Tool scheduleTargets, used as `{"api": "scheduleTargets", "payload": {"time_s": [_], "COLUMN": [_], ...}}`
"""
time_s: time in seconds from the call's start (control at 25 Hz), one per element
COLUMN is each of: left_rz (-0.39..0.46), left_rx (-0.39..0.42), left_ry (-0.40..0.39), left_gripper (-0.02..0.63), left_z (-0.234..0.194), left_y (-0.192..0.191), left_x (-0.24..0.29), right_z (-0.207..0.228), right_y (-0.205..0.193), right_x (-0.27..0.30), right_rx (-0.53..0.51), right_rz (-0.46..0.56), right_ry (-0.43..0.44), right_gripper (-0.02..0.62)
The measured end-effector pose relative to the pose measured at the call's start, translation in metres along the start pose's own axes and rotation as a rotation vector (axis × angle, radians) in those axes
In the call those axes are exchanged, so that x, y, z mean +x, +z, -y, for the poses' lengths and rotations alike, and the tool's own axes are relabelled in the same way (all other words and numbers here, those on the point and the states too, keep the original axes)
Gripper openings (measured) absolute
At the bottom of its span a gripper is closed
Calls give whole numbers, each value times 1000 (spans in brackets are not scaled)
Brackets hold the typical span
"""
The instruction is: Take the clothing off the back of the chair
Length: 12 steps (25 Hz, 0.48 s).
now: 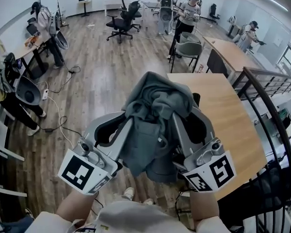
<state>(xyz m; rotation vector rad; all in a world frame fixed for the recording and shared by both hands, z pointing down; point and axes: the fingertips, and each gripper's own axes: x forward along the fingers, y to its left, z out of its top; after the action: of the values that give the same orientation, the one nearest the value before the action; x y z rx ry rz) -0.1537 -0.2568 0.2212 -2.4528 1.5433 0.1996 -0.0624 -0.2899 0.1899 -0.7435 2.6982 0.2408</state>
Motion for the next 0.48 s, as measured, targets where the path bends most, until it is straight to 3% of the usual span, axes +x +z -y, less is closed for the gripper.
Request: {"api": "scheduleTargets", "payload": {"time_s": [0.48], "left_rz": [-59], "left_rx": [65], "left_ry": [148], "left_gripper": [20], "left_z": [-9], "left_y": [15], "left_x": [-87], "right_z": [-80], "right_y": [-2], "right_x": [2], "right_rx": [36], "right_rz": [56], "right_ry": [132], "right_gripper": [55]}}
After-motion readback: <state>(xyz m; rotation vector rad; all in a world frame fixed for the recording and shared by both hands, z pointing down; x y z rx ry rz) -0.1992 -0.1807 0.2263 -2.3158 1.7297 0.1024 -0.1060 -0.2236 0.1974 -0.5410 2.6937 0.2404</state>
